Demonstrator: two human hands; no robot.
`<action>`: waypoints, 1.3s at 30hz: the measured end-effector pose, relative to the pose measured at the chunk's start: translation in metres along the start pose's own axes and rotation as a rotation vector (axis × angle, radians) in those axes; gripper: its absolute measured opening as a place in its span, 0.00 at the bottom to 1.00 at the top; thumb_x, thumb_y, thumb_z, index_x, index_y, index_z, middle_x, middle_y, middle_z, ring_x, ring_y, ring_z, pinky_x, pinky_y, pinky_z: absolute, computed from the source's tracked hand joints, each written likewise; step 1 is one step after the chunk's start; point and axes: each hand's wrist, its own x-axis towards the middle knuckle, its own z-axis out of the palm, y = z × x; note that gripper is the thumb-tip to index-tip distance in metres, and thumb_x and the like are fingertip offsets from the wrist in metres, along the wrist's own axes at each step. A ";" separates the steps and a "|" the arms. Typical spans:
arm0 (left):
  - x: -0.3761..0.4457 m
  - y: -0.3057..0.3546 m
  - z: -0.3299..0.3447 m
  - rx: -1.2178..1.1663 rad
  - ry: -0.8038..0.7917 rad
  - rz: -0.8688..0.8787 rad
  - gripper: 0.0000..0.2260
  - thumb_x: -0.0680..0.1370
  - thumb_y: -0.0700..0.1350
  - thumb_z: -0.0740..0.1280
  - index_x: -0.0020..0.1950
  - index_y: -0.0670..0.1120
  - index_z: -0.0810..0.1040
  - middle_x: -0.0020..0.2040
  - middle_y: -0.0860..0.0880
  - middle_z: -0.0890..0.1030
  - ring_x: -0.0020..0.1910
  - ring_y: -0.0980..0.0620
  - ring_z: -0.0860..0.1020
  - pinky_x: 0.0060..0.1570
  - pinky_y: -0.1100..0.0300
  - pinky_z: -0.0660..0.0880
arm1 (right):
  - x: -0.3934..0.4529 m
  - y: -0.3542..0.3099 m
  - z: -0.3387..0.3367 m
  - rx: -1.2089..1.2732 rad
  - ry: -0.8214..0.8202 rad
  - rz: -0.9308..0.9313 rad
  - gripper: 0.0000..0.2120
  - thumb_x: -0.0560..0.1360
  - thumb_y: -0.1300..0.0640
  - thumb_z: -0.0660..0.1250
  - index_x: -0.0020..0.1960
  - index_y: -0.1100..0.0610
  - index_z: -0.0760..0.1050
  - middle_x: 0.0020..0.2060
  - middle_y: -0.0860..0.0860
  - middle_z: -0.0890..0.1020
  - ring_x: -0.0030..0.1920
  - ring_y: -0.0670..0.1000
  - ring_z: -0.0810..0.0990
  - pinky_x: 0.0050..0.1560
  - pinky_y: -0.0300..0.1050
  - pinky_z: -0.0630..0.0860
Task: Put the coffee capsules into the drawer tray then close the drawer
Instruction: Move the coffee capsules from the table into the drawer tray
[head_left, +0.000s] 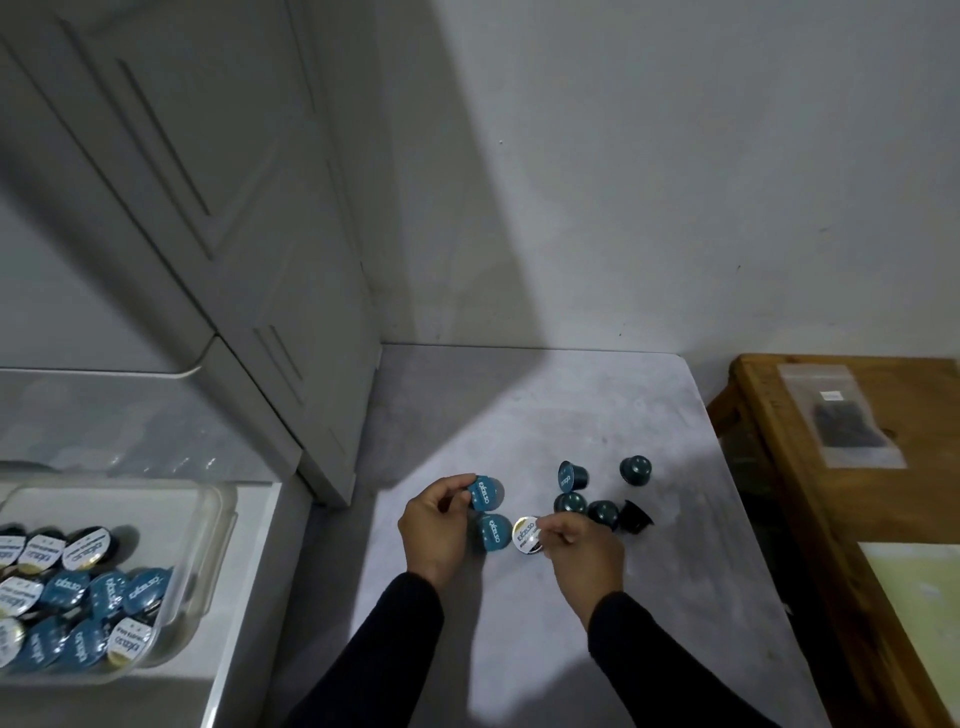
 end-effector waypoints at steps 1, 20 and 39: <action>-0.002 0.003 -0.002 -0.031 -0.005 -0.003 0.11 0.75 0.35 0.64 0.46 0.48 0.83 0.47 0.51 0.83 0.45 0.57 0.79 0.39 0.81 0.70 | 0.001 -0.001 -0.002 0.033 0.007 0.029 0.08 0.71 0.68 0.66 0.42 0.59 0.83 0.37 0.52 0.83 0.40 0.50 0.81 0.44 0.34 0.77; -0.057 0.086 -0.144 -0.065 -0.158 0.317 0.12 0.76 0.34 0.65 0.49 0.50 0.83 0.43 0.49 0.84 0.34 0.61 0.78 0.36 0.75 0.72 | -0.087 -0.128 -0.001 0.669 -0.152 -0.117 0.09 0.73 0.71 0.63 0.45 0.62 0.80 0.40 0.56 0.83 0.41 0.52 0.81 0.41 0.36 0.79; 0.102 0.021 -0.378 0.499 -0.460 0.209 0.09 0.76 0.37 0.66 0.48 0.48 0.83 0.48 0.52 0.84 0.43 0.61 0.78 0.44 0.72 0.72 | -0.137 -0.209 0.246 0.159 -0.317 -0.063 0.13 0.72 0.65 0.68 0.32 0.52 0.82 0.36 0.50 0.85 0.38 0.49 0.83 0.44 0.45 0.82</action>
